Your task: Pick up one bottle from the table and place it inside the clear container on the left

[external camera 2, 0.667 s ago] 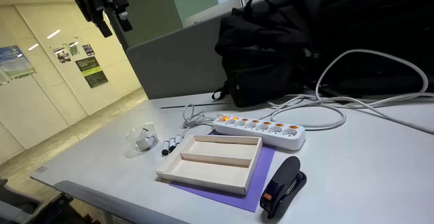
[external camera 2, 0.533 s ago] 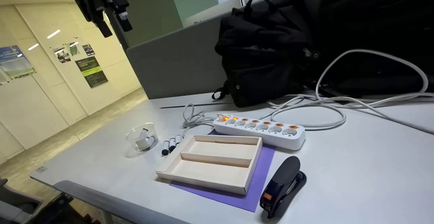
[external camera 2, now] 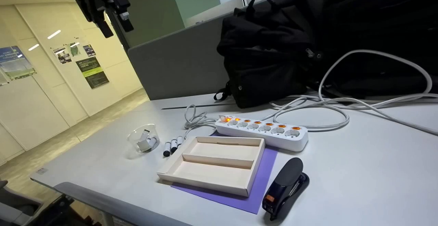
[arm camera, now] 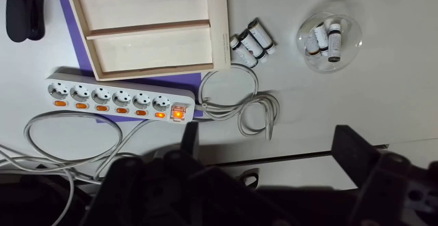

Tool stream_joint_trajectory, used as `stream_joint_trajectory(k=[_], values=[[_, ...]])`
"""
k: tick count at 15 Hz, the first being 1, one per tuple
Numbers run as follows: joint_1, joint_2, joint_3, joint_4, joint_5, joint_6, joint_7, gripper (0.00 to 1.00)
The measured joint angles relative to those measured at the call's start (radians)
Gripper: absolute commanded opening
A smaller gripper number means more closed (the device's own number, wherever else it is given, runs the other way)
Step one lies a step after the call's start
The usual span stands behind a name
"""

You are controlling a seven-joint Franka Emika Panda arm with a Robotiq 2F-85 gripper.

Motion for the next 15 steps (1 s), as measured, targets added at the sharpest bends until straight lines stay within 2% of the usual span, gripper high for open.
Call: stream_joint_trajectory(k=[2, 5, 10, 15], values=[[0.009, 0.013, -0.005, -0.006, 0.005, 0.013, -0.054, 1.00], [0.041, 0.108, -0.031, -0.038, 0.024, 0.115, -0.211, 1.00], [0.070, 0.421, -0.049, -0.046, 0.031, 0.310, -0.407, 1.00], [0.085, 0.722, 0.024, 0.041, 0.024, 0.442, -0.450, 1.00]])
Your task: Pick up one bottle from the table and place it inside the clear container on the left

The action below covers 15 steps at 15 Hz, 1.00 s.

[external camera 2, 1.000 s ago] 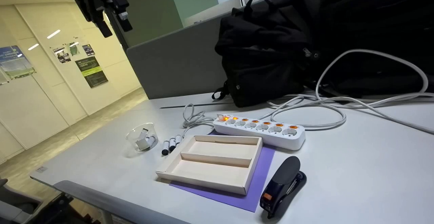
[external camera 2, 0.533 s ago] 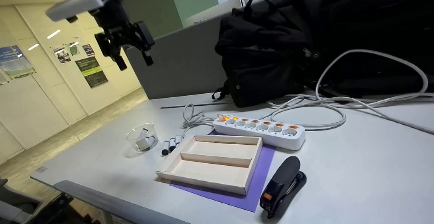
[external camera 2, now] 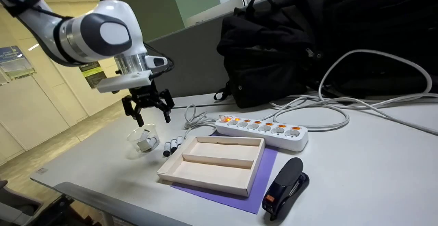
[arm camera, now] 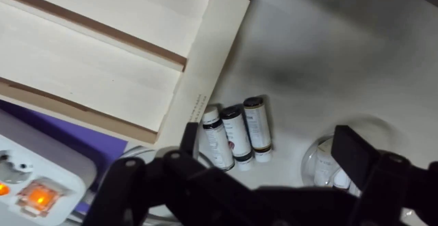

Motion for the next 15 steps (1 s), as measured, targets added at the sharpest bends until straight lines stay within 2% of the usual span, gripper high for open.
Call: stream_joint_trajectory(k=[3, 9, 15], values=[[0.007, 0.086, 0.025, 0.042, -0.028, 0.024, 0.012, 1.00], [-0.011, 0.076, 0.029, 0.040, -0.041, 0.032, 0.005, 1.00], [0.005, 0.159, 0.037, 0.047, -0.190, 0.167, -0.003, 1.00]])
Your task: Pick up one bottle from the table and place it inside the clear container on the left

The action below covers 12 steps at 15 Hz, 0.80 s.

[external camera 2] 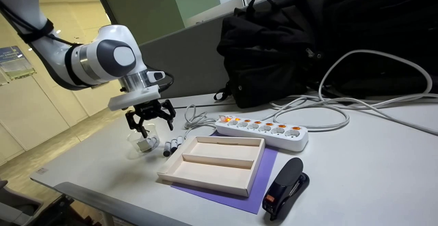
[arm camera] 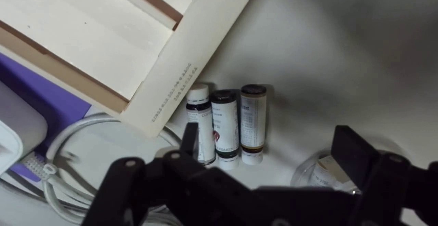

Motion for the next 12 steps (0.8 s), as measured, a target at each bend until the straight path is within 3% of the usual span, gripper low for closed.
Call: stream_joint_trajectory(k=[12], values=[[-0.057, 0.201, 0.089, 0.065, -0.035, 0.119, -0.082, 1.00]])
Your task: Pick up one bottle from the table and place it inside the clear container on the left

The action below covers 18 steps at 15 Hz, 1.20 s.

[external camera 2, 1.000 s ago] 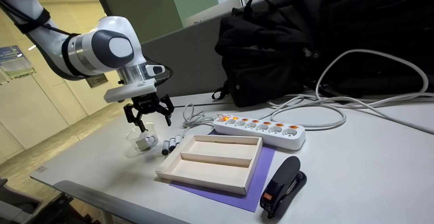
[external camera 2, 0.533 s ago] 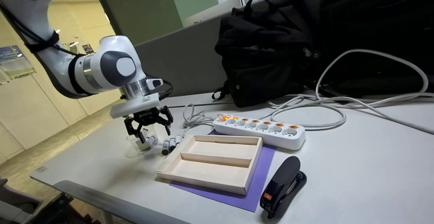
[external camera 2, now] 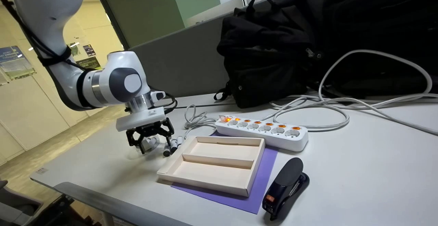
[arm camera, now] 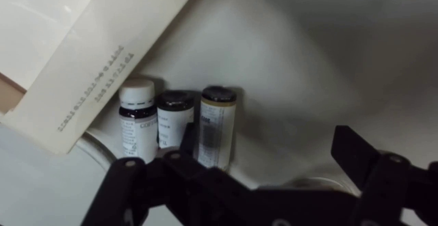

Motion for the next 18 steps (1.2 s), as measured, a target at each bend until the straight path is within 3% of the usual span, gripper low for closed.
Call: stream_joint_trajectory(k=[4, 5, 7, 16, 18], values=[[-0.021, 0.044, 0.011, 0.024, -0.015, 0.000, -0.008, 1.00], [-0.023, 0.055, 0.012, 0.030, -0.017, 0.000, -0.009, 0.75], [-0.027, 0.074, 0.012, 0.041, -0.019, 0.000, -0.012, 0.67], [-0.055, 0.082, 0.019, 0.069, -0.018, -0.002, -0.013, 0.04], [-0.081, 0.082, 0.040, 0.070, -0.015, -0.007, -0.013, 0.07]])
